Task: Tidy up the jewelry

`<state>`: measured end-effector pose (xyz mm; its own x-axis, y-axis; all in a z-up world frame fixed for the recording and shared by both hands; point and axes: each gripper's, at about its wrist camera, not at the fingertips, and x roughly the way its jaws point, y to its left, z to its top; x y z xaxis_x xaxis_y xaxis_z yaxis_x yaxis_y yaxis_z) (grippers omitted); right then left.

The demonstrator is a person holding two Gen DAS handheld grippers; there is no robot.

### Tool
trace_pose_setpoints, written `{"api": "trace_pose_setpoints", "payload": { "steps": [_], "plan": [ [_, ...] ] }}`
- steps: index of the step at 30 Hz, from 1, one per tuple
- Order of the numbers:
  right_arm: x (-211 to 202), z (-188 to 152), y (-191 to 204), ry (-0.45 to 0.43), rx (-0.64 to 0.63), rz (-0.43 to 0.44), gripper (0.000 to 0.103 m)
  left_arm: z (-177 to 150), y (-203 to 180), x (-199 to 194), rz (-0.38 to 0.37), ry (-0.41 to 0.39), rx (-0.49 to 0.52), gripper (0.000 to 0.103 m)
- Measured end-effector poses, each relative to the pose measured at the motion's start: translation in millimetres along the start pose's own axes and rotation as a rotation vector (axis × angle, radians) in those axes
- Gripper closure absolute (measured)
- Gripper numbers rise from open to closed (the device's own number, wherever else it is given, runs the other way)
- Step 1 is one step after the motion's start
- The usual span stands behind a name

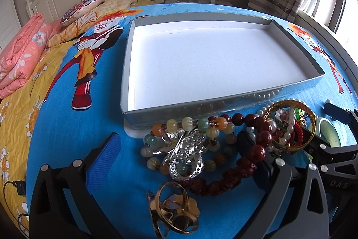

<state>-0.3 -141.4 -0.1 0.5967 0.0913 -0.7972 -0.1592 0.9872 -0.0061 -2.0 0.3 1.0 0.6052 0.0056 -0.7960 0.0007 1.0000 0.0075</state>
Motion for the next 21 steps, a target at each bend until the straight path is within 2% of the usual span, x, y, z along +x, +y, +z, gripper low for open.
{"api": "trace_pose_setpoints", "payload": {
  "steps": [14, 21],
  "plan": [
    [0.6, 0.3, -1.3, 0.000, 0.000, 0.000, 0.004, -0.4, 0.3, -0.4, -0.001, 0.001, 0.002, 0.002],
    [0.6, -1.0, 1.2, 0.015, -0.021, 0.015, 0.004, -6.8, 4.8, -2.0, -0.041, 0.025, 0.050, 0.002]
  ]
}}
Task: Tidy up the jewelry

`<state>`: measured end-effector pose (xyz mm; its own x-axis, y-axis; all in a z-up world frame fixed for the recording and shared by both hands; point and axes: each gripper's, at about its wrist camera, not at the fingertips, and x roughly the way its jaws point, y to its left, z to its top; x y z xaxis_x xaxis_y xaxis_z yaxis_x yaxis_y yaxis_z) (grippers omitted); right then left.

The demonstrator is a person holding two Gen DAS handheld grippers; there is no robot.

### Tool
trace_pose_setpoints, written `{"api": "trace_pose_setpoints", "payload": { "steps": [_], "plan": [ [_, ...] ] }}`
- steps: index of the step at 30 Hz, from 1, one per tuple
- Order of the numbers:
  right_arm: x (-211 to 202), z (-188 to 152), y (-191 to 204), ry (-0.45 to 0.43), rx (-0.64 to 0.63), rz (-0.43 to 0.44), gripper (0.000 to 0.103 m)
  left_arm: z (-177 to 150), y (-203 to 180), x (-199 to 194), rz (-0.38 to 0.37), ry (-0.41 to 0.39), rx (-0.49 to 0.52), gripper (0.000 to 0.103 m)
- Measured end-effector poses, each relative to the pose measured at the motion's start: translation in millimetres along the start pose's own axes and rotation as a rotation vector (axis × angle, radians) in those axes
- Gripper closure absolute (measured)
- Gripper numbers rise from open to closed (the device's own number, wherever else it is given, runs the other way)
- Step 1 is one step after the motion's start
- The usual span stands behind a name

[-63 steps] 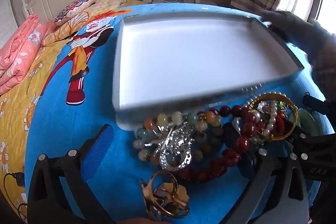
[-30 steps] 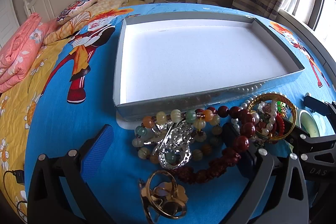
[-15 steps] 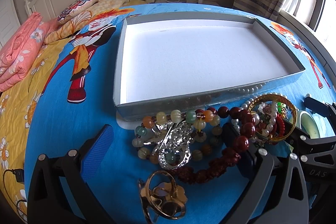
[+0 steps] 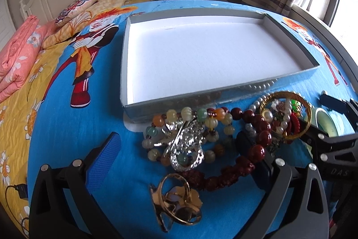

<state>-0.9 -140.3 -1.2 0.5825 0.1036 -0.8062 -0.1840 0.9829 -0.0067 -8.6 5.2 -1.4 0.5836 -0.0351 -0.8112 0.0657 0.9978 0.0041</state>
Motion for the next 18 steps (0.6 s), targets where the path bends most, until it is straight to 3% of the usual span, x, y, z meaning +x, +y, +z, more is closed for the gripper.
{"api": "trace_pose_setpoints", "payload": {
  "steps": [5, 12, 18],
  "plan": [
    [-3.5, -1.1, -5.0, 0.033, -0.074, 0.060, 0.004, -10.0, 2.6, -8.4, -0.031, -0.005, 0.029, 0.002],
    [-22.9, -25.9, -8.7, 0.013, -0.116, 0.161, 0.004, -26.7, 7.2, -20.5, -0.053, -0.011, 0.052, 0.002],
    [-33.2, -33.1, -22.5, 0.001, -0.077, 0.265, 0.004, -38.1, 14.3, -29.3, -0.079, -0.018, 0.047, 0.002]
  ]
}}
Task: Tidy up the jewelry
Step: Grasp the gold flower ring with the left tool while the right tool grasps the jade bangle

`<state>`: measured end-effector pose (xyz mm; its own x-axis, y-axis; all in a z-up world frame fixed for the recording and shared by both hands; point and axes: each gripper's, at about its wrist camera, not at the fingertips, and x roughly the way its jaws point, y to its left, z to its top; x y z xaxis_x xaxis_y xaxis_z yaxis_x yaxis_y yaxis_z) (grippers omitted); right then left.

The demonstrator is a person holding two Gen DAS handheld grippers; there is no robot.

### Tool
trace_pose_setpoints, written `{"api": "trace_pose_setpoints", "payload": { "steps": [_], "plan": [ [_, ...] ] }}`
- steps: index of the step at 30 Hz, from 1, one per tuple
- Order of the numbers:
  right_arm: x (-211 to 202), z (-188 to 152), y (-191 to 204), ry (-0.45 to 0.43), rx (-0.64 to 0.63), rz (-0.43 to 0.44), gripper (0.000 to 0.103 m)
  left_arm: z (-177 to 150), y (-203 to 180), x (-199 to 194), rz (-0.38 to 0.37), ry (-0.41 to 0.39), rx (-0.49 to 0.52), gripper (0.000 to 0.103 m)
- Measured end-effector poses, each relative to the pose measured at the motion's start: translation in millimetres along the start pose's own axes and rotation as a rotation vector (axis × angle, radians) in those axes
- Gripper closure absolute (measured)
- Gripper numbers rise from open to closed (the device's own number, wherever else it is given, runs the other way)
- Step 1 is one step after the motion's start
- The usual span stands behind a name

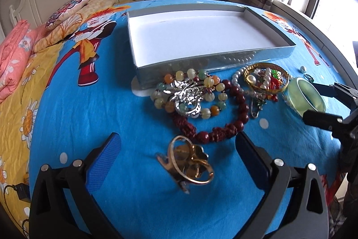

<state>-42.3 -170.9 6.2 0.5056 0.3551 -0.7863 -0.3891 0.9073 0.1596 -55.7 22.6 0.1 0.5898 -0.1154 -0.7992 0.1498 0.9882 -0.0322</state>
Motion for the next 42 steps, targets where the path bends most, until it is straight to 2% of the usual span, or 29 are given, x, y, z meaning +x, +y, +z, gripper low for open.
{"api": "trace_pose_setpoints", "payload": {
  "steps": [2, 7, 9, 22, 42],
  "plan": [
    [-1.3, -1.5, 1.8, 0.001, -0.008, -0.012, 0.004, -4.3, 2.5, -4.6, -0.022, -0.007, -0.005, 0.002],
    [7.1, -3.3, 17.3, 0.020, -0.080, -0.122, 0.004, -6.2, 8.6, -9.9, -0.079, -0.023, -0.040, 0.002],
    [9.2, -3.6, 20.2, 0.026, -0.098, -0.142, 0.004, -6.6, 7.2, -12.3, -0.096, -0.031, -0.035, 0.002],
    [8.3, -4.8, 16.1, 0.018, -0.085, -0.128, 0.004, -5.0, 2.8, -8.6, -0.072, -0.014, -0.014, 0.002],
    [9.0, -3.9, 16.9, 0.016, -0.089, -0.134, 0.004, -5.2, 2.5, -9.0, -0.075, -0.017, -0.013, 0.002]
  ]
}}
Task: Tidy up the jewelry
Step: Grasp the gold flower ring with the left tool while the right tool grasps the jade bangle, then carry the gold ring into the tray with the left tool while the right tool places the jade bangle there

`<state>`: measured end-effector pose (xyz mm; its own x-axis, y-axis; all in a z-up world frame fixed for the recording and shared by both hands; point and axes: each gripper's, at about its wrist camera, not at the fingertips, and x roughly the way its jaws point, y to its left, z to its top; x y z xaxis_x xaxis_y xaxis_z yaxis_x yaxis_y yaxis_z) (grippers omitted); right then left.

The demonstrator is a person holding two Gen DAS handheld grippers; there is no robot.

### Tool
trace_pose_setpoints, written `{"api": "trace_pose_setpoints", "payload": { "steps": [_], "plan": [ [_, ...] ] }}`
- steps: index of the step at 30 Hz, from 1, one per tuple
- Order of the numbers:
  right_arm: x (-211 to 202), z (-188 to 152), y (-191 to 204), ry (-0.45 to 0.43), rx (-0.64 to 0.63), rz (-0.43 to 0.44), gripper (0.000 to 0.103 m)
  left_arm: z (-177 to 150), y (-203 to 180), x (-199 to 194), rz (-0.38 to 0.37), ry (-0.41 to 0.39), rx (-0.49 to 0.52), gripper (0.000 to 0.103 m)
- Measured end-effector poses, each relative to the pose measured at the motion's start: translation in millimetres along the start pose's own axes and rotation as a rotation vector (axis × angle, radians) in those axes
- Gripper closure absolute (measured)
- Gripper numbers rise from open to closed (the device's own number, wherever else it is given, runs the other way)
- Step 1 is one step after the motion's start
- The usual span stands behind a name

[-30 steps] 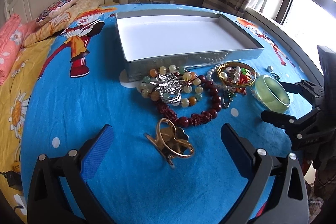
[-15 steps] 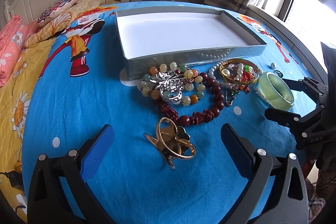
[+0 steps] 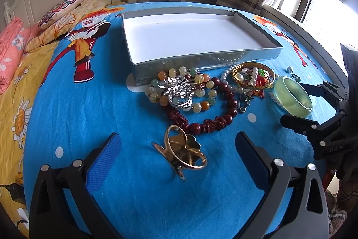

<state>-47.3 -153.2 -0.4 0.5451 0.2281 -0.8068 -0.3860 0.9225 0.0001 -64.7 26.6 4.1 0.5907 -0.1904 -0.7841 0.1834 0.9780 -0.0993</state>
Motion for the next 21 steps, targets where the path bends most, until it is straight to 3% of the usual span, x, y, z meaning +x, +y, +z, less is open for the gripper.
{"api": "trace_pose_setpoints", "payload": {
  "steps": [6, 8, 9, 10, 14, 21],
  "plan": [
    [-1.1, 0.1, 0.2, -0.010, 0.002, 0.004, 0.005, -0.3, -2.9, -3.7, 0.014, -0.019, 0.002, 0.002],
    [-3.4, -0.9, 0.4, -0.025, 0.002, 0.001, 0.013, -2.5, -3.5, -6.8, 0.014, -0.033, 0.007, 0.003],
    [-4.9, -1.2, 0.4, -0.036, 0.005, -0.005, 0.018, -3.9, -3.8, -8.3, 0.008, -0.038, 0.011, 0.011],
    [-6.4, -1.7, 0.6, -0.047, 0.003, -0.002, 0.019, -5.6, -4.5, -8.7, -0.007, -0.036, 0.018, 0.031],
    [-14.4, -3.6, 6.9, -0.093, -0.027, -0.020, 0.026, -14.6, -6.2, -12.6, 0.017, -0.049, 0.050, 0.060],
    [-27.6, -7.8, -3.4, -0.179, 0.018, 0.030, 0.026, -26.1, -0.2, -27.0, -0.005, -0.088, 0.037, 0.062]
  ]
}}
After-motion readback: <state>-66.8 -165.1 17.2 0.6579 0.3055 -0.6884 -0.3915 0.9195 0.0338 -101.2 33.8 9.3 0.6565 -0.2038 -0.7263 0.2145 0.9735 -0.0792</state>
